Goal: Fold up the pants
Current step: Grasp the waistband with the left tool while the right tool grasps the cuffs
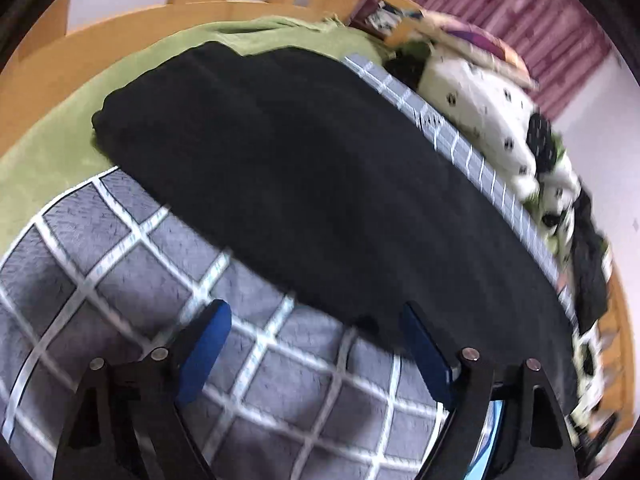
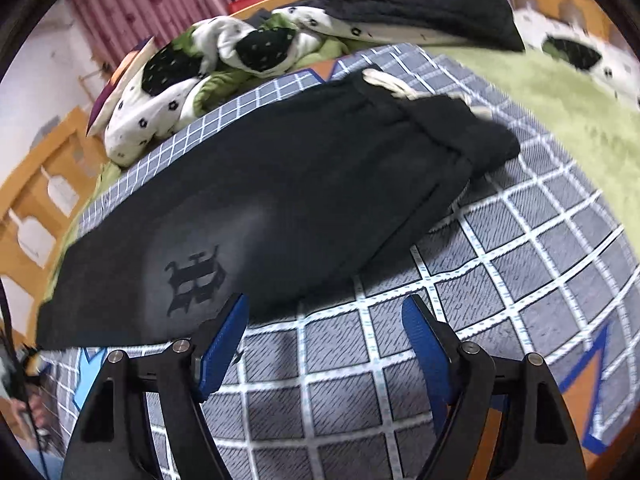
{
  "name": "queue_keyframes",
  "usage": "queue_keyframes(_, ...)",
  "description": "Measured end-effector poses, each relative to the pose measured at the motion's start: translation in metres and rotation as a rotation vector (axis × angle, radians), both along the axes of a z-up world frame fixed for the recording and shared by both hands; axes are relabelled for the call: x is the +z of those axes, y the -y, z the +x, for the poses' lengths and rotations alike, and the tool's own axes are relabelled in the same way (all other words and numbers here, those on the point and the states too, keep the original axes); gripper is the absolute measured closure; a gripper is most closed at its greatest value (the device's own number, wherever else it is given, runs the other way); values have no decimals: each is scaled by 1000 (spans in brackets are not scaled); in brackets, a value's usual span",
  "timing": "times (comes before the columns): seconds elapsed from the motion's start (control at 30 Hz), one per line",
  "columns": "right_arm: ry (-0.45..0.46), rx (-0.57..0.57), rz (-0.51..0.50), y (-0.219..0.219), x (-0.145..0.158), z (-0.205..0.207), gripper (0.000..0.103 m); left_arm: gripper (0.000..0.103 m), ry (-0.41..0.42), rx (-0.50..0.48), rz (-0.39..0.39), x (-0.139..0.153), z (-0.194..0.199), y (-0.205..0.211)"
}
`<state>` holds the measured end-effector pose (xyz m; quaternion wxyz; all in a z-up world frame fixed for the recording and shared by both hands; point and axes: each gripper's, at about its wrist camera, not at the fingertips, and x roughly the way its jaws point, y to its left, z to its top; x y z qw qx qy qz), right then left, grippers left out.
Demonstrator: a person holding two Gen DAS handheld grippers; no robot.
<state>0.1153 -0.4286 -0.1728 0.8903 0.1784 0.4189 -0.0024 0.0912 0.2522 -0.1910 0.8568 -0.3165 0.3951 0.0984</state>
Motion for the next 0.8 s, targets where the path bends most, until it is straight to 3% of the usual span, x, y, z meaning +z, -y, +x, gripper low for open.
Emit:
queue_keyframes(0.07, 18, -25, 28, 4, -8, 4, 24, 20, 28, 19, -25, -2, 3, -5)
queue_keyframes(0.1, 31, -49, 42, 6, -11, 8, 24, 25, 34, 44, -35, -3, 7, -9)
queue_keyframes(0.13, 42, -53, 70, 7, -15, 12, 24, 40, 29, 64, -37, -4, 11, -10)
queue_keyframes(0.17, 44, -53, 93, 7, -18, 16, 28, 49, 14, 86, -31, -6, 15, -13)
queue_keyframes(0.2, 46, -61, 121, 7, -22, 22, 33, 70, -1, 102, -21, -6, 20, -15)
queue_keyframes(0.23, 45, -69, 137, 5, -25, 29, 50, 88, -26, 119, 6, -5, 24, -17)
queue_keyframes(0.27, 35, -75, 142, 3, -26, 35, 70, 88, -35, 111, 12, -2, 27, -19)
queue_keyframes(0.33, 23, -84, 119, -2, -19, 46, 81, 92, -16, 87, 35, 10, 26, -19)
queue_keyframes(0.53, 215, 7, -1, -21, 56, 51, 84, 92, 143, 33, 222, 82, 41, -4)
queue_keyframes(0.67, 241, 30, 13, -19, 87, 84, 85, 92, 195, 28, 264, 113, 86, -3)
queue_keyframes(0.8, 247, 38, 9, -17, 101, 136, 85, 92, 182, 36, 329, 117, 148, 0)
